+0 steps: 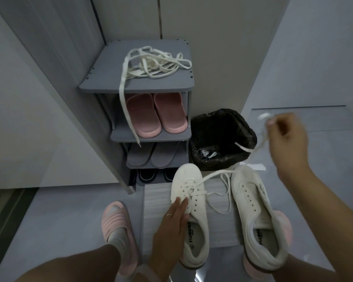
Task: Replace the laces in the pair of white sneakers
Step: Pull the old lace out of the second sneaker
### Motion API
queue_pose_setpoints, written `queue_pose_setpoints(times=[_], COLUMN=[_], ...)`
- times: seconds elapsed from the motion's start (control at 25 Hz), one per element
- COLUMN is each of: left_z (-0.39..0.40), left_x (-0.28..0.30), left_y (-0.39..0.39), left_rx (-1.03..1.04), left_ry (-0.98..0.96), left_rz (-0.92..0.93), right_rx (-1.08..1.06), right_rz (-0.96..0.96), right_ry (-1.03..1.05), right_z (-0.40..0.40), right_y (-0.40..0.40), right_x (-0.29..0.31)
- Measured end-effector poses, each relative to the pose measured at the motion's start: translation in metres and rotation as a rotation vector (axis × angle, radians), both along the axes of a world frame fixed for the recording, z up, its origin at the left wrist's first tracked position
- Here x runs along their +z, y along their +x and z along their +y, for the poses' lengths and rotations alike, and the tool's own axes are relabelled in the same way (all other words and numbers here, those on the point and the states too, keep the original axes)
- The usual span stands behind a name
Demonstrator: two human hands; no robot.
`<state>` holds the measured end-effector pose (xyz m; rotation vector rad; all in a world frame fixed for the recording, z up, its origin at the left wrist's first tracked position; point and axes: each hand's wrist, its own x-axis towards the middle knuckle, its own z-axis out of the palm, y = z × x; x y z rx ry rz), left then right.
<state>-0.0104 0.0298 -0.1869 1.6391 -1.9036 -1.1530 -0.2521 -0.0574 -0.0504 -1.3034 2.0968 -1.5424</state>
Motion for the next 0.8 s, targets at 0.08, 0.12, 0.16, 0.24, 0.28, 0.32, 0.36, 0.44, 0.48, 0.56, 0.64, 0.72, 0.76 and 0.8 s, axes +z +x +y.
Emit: queue_pose_setpoints(times=[0.08, 0.12, 0.16, 0.24, 0.28, 0.32, 0.36, 0.44, 0.48, 0.56, 0.64, 0.72, 0.76, 0.8], left_z=[-0.006, -0.014, -0.024, -0.047, -0.056, -0.062, -0.066, -0.073, -0.077, -0.085, -0.096, -0.103, -0.104, -0.105], left_x=[0.006, 0.009, 0.012, 0.014, 0.014, 0.014, 0.014, 0.014, 0.015, 0.018, 0.022, 0.028, 0.03, 0.033], left_y=[-0.003, -0.004, -0.005, -0.008, -0.01, -0.012, -0.015, -0.02, -0.022, -0.022, -0.02, -0.022, -0.024, -0.025], left_rx=[0.028, 0.06, 0.105, 0.179, 0.171, 0.143, 0.124, 0.106, 0.085, 0.005, -0.108, -0.23, -0.246, -0.197], left_ry=[-0.056, -0.074, -0.076, -0.075, -0.083, -0.091, -0.09, -0.086, -0.08, -0.023, 0.055, 0.115, 0.172, 0.262], left_rz=[-0.004, -0.011, -0.026, -0.076, -0.106, -0.134, -0.154, -0.181, -0.186, -0.179, -0.249, -0.375, -0.371, -0.298], right_rx=[0.239, 0.336, 0.42, 0.56, 0.629, 0.69, 0.748, 0.878, 0.911, 0.907, 0.851, 0.828, 0.812, 0.795], right_rz=[0.226, 0.323, 0.4, 0.52, 0.57, 0.574, 0.567, 0.605, 0.697, 0.795, 0.803, 0.786, 0.772, 0.76], right_ry=[0.274, 0.372, 0.461, 0.612, 0.664, 0.692, 0.709, 0.677, 0.612, 0.618, 0.636, 0.642, 0.63, 0.613], right_z=[0.016, 0.028, 0.042, 0.063, 0.072, 0.079, 0.086, 0.101, 0.109, 0.121, 0.127, 0.129, 0.128, 0.127], right_y=[0.014, 0.022, 0.032, 0.05, 0.058, 0.065, 0.073, 0.086, 0.09, 0.097, 0.11, 0.121, 0.123, 0.125], right_x=[-0.02, -0.033, -0.044, -0.061, -0.069, -0.073, -0.078, -0.087, -0.095, -0.11, -0.119, -0.121, -0.123, -0.125])
